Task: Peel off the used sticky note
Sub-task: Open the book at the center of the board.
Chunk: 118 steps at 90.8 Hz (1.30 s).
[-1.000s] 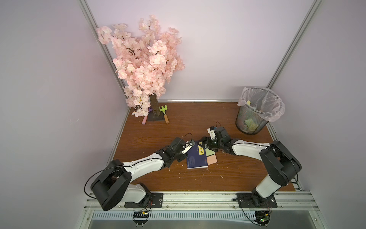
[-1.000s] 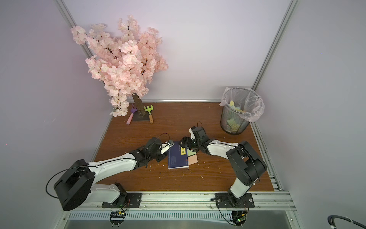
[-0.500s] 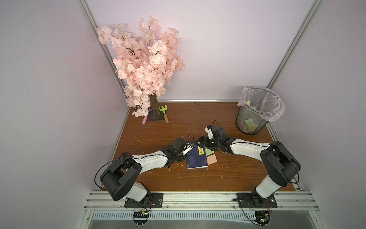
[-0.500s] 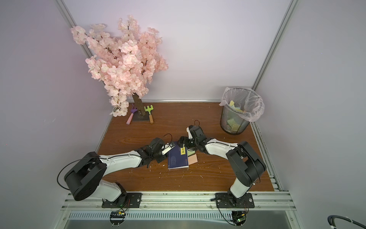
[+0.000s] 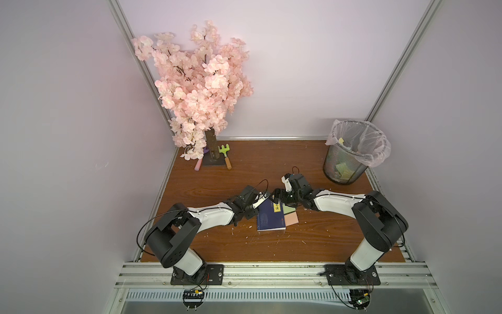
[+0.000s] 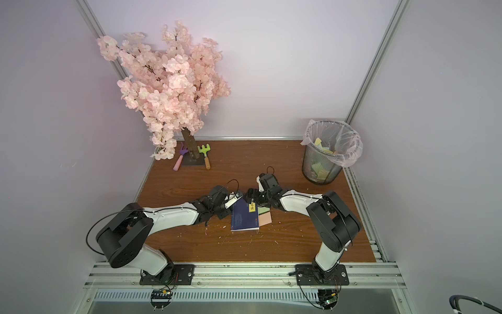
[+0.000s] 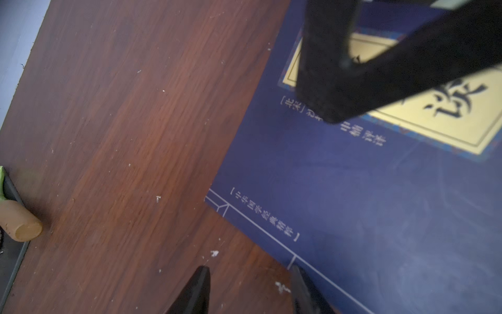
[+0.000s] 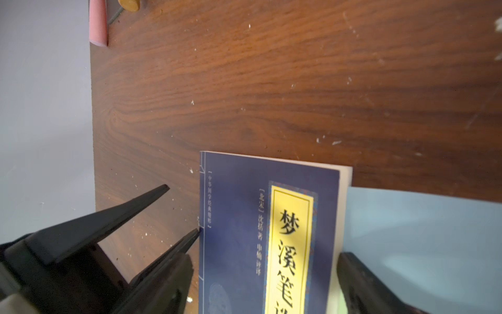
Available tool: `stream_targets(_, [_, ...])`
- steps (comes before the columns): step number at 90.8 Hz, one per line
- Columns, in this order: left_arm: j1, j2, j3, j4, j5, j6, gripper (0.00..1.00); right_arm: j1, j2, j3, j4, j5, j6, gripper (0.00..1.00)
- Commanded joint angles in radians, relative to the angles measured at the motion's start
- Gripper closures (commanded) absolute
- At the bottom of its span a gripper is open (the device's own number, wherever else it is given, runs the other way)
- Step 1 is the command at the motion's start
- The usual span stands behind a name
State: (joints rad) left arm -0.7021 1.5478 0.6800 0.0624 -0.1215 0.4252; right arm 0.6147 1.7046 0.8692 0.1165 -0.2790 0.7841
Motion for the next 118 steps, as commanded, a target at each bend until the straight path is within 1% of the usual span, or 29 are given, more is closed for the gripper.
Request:
stream_targets(1, [0.007,0.021,0.03,-0.008,0.021,-0.013,0.52,0.003,-0.006,0.02,0.013,-0.01,-0.015,0.15])
stream_targets(12, [0.006,0.03,0.022,-0.007,0.024,-0.011,0.52,0.004,-0.006,0.019,0.039,-0.033,-0.004,0.16])
stream_targets(19, [0.007,0.041,0.012,-0.002,0.032,-0.019,0.52,0.004,-0.008,0.004,0.074,-0.083,0.015,0.2])
stream_targets(33, [0.006,0.043,-0.016,0.03,0.01,-0.023,0.52,0.006,-0.01,-0.031,0.134,-0.137,0.044,0.23])
stream_targets(40, [0.008,0.038,-0.021,0.035,0.001,-0.021,0.52,0.009,-0.021,-0.041,0.144,-0.144,0.048,0.25])
stream_targets(58, [0.01,0.034,-0.032,0.048,-0.001,-0.026,0.52,0.008,-0.049,-0.059,0.162,-0.151,0.053,0.26])
stream_targets(64, [0.012,0.029,-0.038,0.052,-0.001,-0.027,0.52,0.008,-0.05,-0.061,0.19,-0.176,0.061,0.34])
stream_targets(67, [0.013,0.027,-0.042,0.053,-0.003,-0.027,0.52,0.009,-0.05,-0.06,0.209,-0.194,0.068,0.35])
stream_targets(79, [0.018,0.016,-0.052,0.059,-0.002,-0.025,0.52,0.019,-0.054,-0.038,0.229,-0.23,0.079,0.34])
stream_targets(85, [0.018,0.014,-0.054,0.059,-0.001,-0.025,0.52,0.025,-0.058,-0.021,0.202,-0.221,0.068,0.34])
stream_targets(89, [0.019,0.014,-0.055,0.06,-0.001,-0.023,0.52,0.025,-0.061,-0.009,0.163,-0.193,0.054,0.34])
stream_targets(97, [0.019,0.013,-0.058,0.064,-0.002,-0.024,0.52,0.025,-0.067,0.01,0.082,-0.121,0.021,0.33])
stream_targets(108, [0.021,0.01,-0.063,0.067,-0.001,-0.024,0.52,0.026,-0.068,0.036,-0.018,-0.003,-0.019,0.28])
stream_targets(118, [0.021,0.01,-0.062,0.065,-0.003,-0.023,0.52,0.025,-0.056,0.051,-0.062,0.058,-0.048,0.27])
